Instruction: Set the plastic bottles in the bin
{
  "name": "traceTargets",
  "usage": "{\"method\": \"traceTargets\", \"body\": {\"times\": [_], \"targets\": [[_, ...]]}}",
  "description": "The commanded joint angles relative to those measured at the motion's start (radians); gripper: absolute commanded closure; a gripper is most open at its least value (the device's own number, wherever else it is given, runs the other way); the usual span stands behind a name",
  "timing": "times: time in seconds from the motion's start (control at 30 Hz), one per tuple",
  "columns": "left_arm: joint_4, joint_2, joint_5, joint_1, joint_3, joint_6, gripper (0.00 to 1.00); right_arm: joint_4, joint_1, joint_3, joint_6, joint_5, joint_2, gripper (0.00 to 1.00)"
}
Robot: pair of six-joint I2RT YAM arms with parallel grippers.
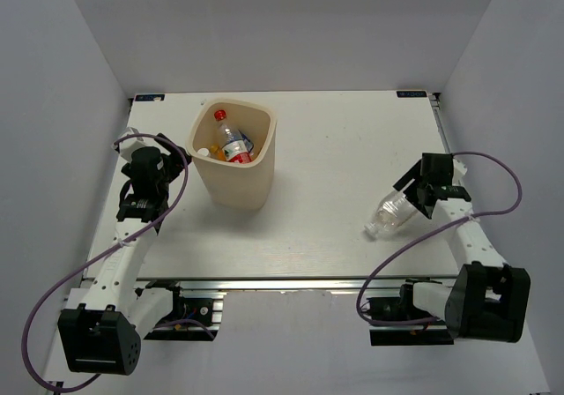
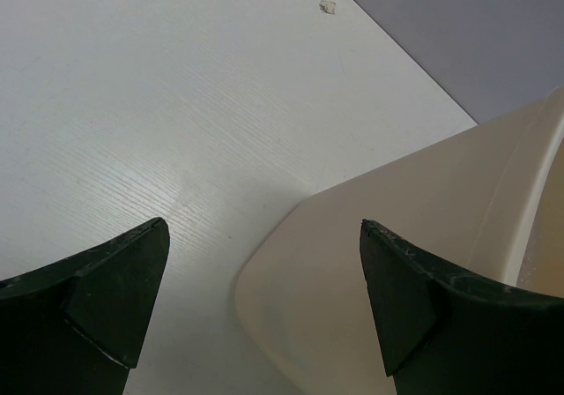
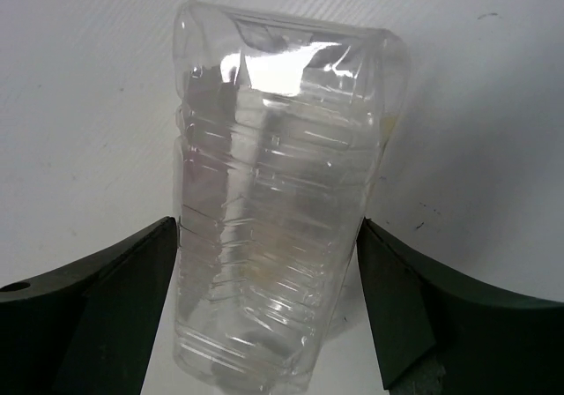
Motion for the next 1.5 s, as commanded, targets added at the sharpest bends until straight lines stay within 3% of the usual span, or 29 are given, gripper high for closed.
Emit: {"method": "traceTargets", "body": {"times": [0.0, 0.2, 0.4, 0.77, 1.0, 1.27, 1.37, 1.47], "targets": [[0.012, -0.02, 0.015, 0.004, 0.001, -0.01, 0.02, -0.018, -0.002, 0.078, -0.131, -0.091, -0.083, 1.0], [0.001, -0.02, 0.0, 0.003, 0.012, -0.013, 0.02, 0.042, 0.029, 0.182, -0.237, -0.275, -0.172, 1.0], [-0.011, -0.027, -0.016, 0.003, 0.015, -0.012, 0.02, -0.018, 0.029, 0.222, -0.228, -0.166, -0.138, 1.0], [-0.015, -0.026, -0.026, 0.003, 0.02, -0.009, 0.02, 0.031, 0.029, 0.207, -0.214, -0.367, -0.115, 1.0], [-0.026, -0.023, -0.04, 0.003, 0.029, -0.012, 0.02, 0.103, 0.145, 0.328, -0.234, -0.539, -0.119, 1.0], [-0.055, -0.044, -0.077, 0.003, 0.041, -0.018, 0.02, 0.238, 0.38, 0.694, -0.281, -0.622, -0.001, 1.0], [-0.077, -0.055, -0.1, 0.003, 0.05, -0.022, 0.02, 0.264, 0.5, 0.84, -0.333, -0.616, 0.133, 1.0], [-0.077, -0.073, -0.106, 0.003, 0.049, -0.016, 0.02, 0.263, 0.593, 1.088, -0.401, -0.549, 0.309, 1.0]]}}
